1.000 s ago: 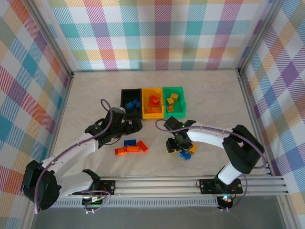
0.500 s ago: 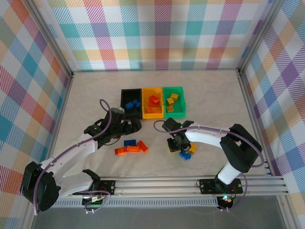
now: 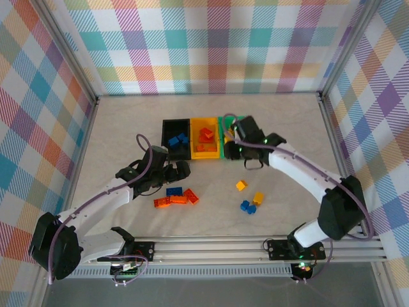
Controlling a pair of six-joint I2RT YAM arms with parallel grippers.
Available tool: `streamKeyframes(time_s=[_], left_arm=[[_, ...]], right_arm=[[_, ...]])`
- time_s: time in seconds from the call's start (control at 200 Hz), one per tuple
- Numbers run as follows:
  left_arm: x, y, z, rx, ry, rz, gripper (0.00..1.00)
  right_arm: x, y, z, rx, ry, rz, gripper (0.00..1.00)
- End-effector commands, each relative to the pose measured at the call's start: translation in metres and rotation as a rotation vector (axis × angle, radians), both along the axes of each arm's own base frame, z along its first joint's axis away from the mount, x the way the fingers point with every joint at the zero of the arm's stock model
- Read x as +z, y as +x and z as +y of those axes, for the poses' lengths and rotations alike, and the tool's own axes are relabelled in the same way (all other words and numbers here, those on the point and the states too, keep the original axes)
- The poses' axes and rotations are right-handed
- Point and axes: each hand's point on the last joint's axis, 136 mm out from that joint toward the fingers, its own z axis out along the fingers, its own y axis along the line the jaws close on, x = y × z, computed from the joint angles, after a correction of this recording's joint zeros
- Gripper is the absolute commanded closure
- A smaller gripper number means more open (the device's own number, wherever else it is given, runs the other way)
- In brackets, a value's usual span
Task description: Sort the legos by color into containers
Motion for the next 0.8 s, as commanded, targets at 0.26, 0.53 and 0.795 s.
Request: streamKeyframes(time_s=[0.26, 0.53, 0.795], left_arm=[[0.000, -0.007, -0.002, -0.020, -0.013, 0.023, 0.00], [0.004, -0.013, -0.006, -0.059, -0.034, 0.026, 0.00], [0.018, -0.013, -0.004, -0.066, -0.029, -0.009, 0.00]], right_arm=[[-0.049, 0.102, -0.007, -0.125, -0.103, 0.089, 0.64], [-0.040, 0.112, -0.004, -0.113, -0.086, 0.061, 0.30], [-0.020, 0.041, -0.023, -0.151, 0.001, 0.120, 0.25]])
